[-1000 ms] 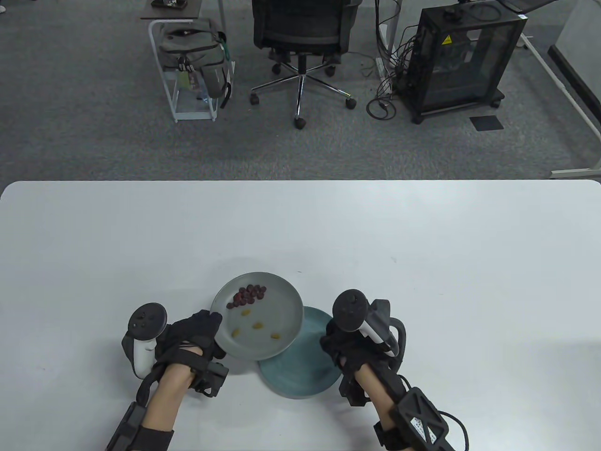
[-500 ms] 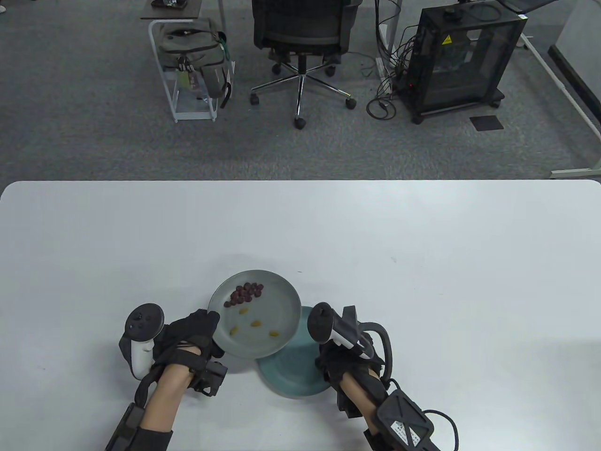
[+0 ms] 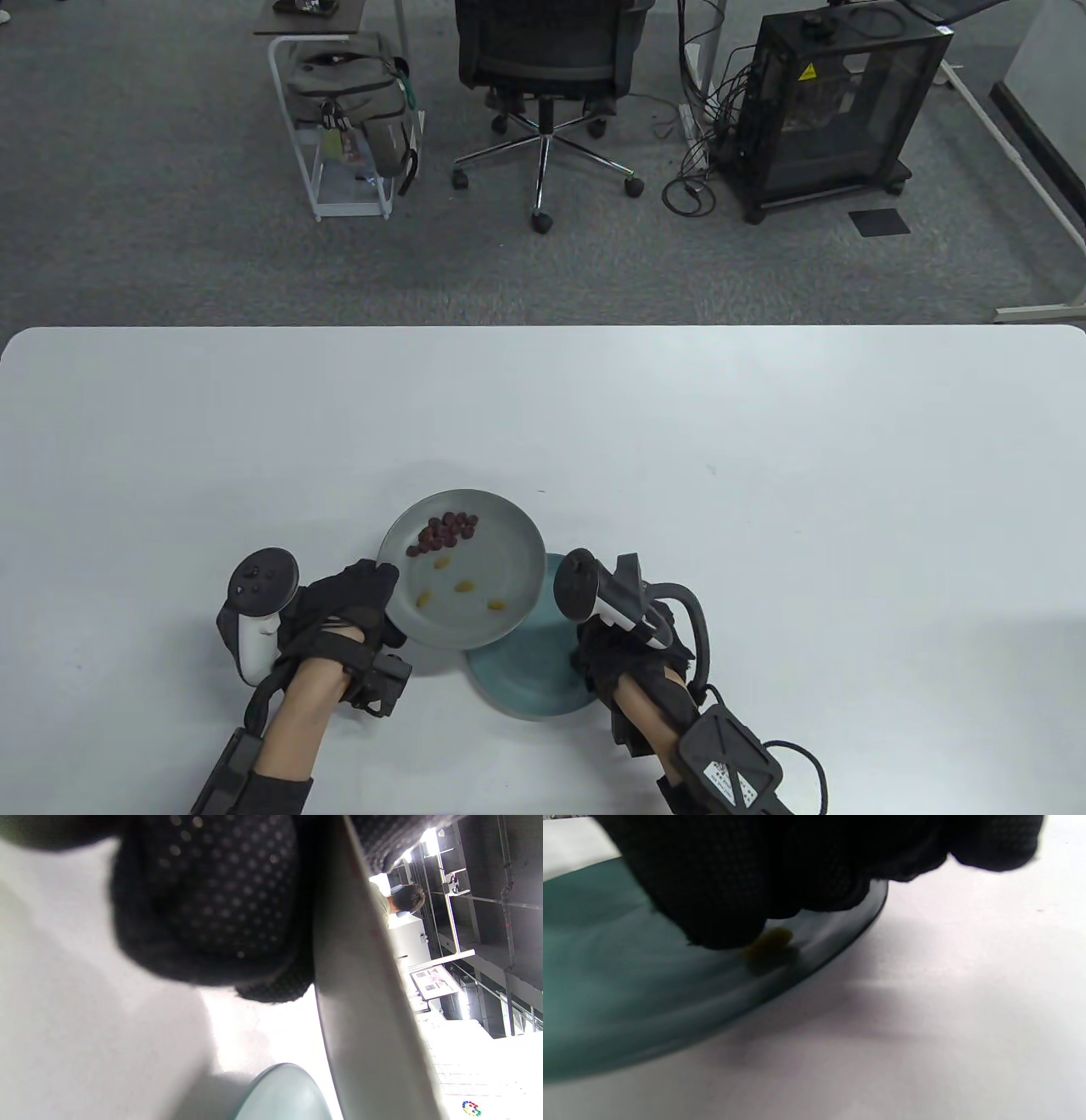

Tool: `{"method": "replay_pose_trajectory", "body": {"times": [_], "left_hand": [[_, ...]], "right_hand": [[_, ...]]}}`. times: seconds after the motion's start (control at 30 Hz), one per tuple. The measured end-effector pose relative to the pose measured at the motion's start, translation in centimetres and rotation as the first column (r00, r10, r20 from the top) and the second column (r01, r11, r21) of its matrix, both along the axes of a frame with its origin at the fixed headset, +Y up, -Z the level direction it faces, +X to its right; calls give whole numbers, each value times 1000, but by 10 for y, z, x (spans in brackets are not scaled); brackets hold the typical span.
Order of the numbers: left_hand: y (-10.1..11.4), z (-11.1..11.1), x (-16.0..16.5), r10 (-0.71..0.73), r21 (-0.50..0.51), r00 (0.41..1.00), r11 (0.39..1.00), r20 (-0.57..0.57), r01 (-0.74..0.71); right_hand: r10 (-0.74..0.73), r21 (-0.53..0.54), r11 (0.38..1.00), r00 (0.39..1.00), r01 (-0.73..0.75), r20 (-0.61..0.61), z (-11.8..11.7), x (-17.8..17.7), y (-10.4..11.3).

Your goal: Pick raisins with hand pinch into plate

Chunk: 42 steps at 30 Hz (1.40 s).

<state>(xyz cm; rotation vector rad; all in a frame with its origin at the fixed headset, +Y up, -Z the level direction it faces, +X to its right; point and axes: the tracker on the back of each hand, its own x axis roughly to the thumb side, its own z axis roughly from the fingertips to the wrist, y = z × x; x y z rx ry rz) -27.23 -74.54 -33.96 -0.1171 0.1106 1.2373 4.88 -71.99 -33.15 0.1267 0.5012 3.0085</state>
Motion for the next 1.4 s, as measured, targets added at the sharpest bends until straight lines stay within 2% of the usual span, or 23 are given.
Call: {"method": "replay_pose_trajectory", "body": {"times": [0.5,0.83,1.0,1.4], "left_hand": [[0,0,0,-7,3,1000,1000,-8,7],[-3,0,5,-26,-1,1000,1000,2,26],[-4,0,10,-41,-3,999,999,19,41],[-6,3,27,-53,-7,996,999,77,54]], "right_hand": [[-165,98,982,986,160,41,2,16,26],[-265,168,949,964,267,-34,14,9,47],[-311,200,927,948,317,-63,18,4,52],[-287,206,932,954,300,-92,22,-6,50]]}}
